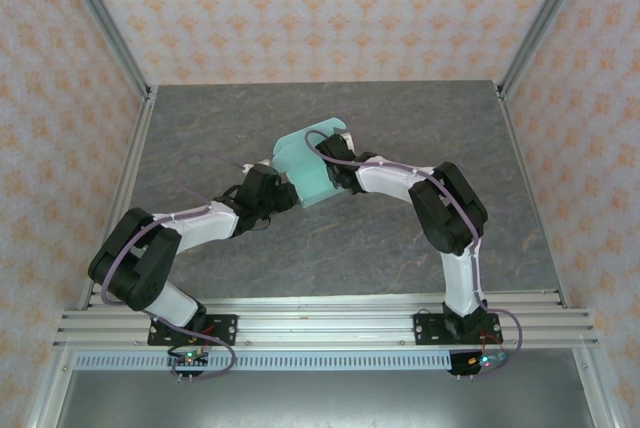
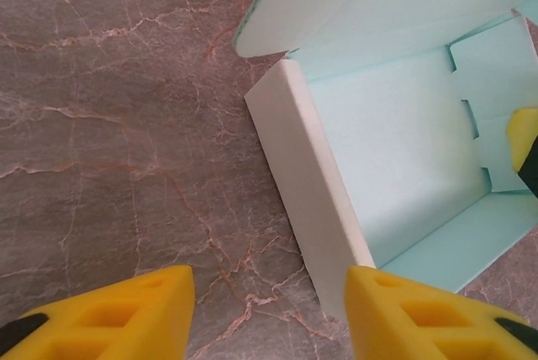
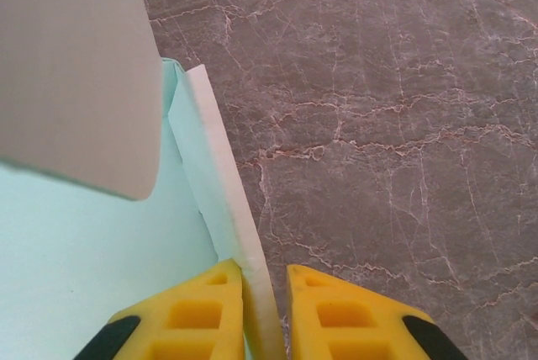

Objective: Fold the paper box

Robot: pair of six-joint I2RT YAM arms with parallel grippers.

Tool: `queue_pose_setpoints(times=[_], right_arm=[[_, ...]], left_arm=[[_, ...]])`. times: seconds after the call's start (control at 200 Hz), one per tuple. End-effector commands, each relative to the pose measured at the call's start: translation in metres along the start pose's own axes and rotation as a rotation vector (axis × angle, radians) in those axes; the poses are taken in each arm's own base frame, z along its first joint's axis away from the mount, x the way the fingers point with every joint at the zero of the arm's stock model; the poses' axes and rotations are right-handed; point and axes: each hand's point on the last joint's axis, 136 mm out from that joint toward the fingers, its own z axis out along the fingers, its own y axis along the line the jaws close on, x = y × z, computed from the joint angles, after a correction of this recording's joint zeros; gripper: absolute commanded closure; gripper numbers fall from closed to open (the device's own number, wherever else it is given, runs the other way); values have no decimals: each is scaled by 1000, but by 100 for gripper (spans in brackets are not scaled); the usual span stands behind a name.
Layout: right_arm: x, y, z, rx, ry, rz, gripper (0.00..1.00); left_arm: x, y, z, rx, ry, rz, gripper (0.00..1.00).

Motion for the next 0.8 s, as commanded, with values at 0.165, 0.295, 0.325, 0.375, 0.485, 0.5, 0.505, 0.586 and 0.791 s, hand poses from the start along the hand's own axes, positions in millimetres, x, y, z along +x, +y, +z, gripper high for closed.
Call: queue_pose_setpoints(times=[0.165,0.295,0.325,0.375,0.485,0.5,0.505,0.586,0.791], right_arm=[[36,-17,-1,21,156,-76,72],[26,-15,-8,-39,138,-9,64],[25,-14,-9,-52,139,6,62],[22,-13,-11,-77,134,25,59],[19,-11,-12,-126,136,62,54],[19,-10,-13,-135,136,67,54],[19,-10,-13,-137,135,68,54],[15,-8,-15,-194,127,97,50],[5,-7,-23,-299,96,145,41]], left_arm=[[2,10,-6,-31,-3,30,49],[2,9,-6,-26,-3,31,48],[2,9,-6,-24,-2,31,48],[2,8,-6,-19,0,31,48],[3,7,-5,-15,2,32,48],[4,7,-5,-15,5,34,48],[3,7,-5,-15,4,33,48],[4,8,-5,-15,6,35,48],[5,3,-4,6,11,31,47]])
